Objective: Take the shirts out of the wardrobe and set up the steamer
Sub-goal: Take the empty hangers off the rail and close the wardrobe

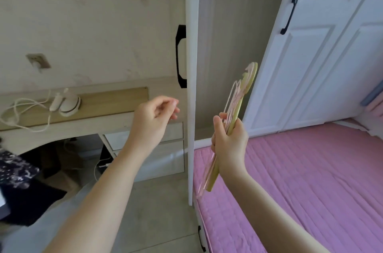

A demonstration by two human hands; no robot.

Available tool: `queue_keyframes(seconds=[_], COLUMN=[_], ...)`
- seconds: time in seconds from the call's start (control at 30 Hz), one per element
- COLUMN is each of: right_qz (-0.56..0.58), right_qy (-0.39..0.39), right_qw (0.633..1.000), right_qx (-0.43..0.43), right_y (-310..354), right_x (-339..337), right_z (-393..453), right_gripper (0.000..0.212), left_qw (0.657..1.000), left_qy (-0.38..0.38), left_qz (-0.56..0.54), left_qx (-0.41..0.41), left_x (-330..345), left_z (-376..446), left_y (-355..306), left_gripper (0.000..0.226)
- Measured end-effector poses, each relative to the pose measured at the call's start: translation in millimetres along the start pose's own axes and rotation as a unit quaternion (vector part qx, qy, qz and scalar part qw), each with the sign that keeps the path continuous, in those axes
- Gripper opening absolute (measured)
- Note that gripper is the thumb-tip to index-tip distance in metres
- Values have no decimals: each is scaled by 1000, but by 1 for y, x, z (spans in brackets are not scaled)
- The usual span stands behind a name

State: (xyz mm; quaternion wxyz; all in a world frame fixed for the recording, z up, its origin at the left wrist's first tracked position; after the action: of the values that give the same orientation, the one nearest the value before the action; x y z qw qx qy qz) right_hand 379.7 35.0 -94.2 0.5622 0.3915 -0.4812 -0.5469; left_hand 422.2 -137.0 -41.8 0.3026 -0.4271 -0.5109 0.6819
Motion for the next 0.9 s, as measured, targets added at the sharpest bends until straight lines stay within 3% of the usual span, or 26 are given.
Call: queue_keyframes(seconds=[0.1,0.23,0.4,0.57,0.77,0.9], right_qz=[4,-32,-56,-78,-108,-110], right_qy=[-9,-29,-69,-122,-159,-178], right_qw=[1000,998,989,979,969,967], right_qx=[-16,-53,-115,-143,-154,-148], right_y=[7,9,13,11,10,7], right_x=[16,42,66,76,74,70], right_z=[-5,-4,2,6,5,7], right_gripper=[12,17,27,31,33,36], left_qw=[1000,997,991,974,959,957], left_qy=[-17,-19,29,124,143,142], left_qz=[-4,14,-2,-18,-10,-2], left_qx=[26,77,133,188,244,253], left_x=[-6,-7,-9,-8,-4,10], left_z=[18,43,74,89,96,95], left_y=[-10,-28,-46,-59,-57,-51], left_gripper=[12,25,38,14,19,44])
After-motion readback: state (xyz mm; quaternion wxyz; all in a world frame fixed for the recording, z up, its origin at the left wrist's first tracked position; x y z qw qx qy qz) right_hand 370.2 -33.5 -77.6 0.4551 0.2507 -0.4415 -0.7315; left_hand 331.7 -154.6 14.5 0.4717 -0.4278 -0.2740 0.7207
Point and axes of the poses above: each hand's wrist, its own z-axis towards the middle knuckle, its own x-axis out of the palm, y = z × x, the point moved 3 cm from there along z, towards the middle knuckle, and after that the axes turned 12 degrees about -x, right-handed, at the moved point
